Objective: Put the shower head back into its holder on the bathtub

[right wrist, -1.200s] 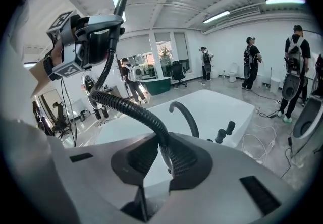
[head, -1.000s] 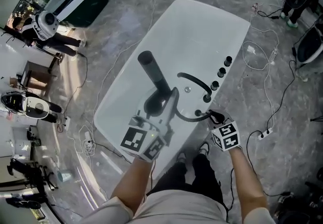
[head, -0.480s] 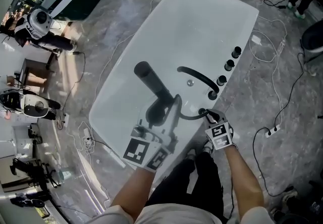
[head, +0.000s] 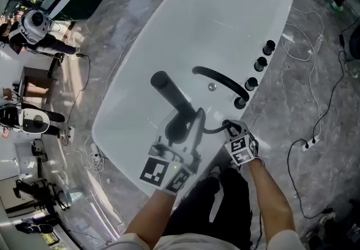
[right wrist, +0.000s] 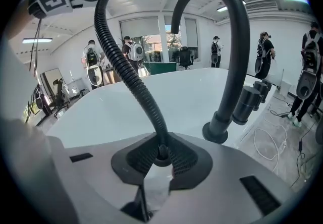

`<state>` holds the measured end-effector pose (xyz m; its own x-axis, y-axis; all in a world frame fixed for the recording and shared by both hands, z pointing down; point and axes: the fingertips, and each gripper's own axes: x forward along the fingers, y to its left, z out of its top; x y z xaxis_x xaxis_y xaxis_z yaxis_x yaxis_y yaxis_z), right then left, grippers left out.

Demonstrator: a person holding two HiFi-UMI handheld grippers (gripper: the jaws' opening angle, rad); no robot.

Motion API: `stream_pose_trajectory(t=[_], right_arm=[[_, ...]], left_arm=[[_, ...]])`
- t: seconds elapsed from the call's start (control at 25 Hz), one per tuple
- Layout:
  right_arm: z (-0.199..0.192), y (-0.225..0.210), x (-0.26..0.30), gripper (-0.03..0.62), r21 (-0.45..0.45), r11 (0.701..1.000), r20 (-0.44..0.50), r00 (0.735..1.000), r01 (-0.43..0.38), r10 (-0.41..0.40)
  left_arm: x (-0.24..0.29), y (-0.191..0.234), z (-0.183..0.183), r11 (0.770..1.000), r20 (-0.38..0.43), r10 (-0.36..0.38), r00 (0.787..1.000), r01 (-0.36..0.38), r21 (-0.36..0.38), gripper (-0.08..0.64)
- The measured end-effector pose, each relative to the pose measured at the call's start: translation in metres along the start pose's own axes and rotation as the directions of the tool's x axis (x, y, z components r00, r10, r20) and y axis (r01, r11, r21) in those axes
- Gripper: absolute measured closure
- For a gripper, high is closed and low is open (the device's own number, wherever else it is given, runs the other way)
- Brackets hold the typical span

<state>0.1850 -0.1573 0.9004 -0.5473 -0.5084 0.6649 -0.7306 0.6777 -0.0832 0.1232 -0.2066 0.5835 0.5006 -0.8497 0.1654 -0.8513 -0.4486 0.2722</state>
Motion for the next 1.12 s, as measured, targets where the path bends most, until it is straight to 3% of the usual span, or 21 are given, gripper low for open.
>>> stream_pose_trajectory(t=[0.36, 0.44, 0.56, 0.64, 0.88, 1.12], right_arm=[[-0.017, 0.002, 0.022, 0.523, -0.141, 0.99, -0.047, 0.998, 0.028, -0.035], [-0.016, 0.003, 0.022, 0.523, -0.146, 0.989, -0.054, 0.998, 0.03, -0.039], [-0.012, 0.005, 0.015, 0.454, -0.131, 0.991, -0.053, 0.998, 0.029, -0.036], [-0.011, 0.008, 0.004, 0.453, -0.121, 0.992, -0.039, 0.999, 0.026, -0.031], [-0.006, 0.003, -0.056, 0.453, 0.05, 0.999, 0.104, 0.994, 0.019, -0.025], [-0.002, -0.023, -0.112, 0.454, 0.293, 0.956, 0.239, 0.966, 0.028, -0.102]], left_arm=[[0.018, -0.01, -0.022, 0.999, 0.013, -0.048, 0.999, 0.048, 0.005, 0.428], [0.02, -0.014, -0.026, 0.998, 0.016, -0.063, 0.998, 0.063, 0.006, 0.426], [0.023, -0.017, -0.037, 0.996, 0.012, -0.085, 0.996, 0.085, 0.007, 0.426], [0.024, -0.019, -0.047, 0.996, 0.003, -0.092, 0.996, 0.092, 0.008, 0.428], [0.04, -0.019, -0.088, 0.994, -0.016, -0.101, 0.995, 0.102, 0.037, 0.426], [0.058, -0.018, -0.157, 0.989, -0.039, -0.071, 0.997, 0.075, 0.126, 0.426]])
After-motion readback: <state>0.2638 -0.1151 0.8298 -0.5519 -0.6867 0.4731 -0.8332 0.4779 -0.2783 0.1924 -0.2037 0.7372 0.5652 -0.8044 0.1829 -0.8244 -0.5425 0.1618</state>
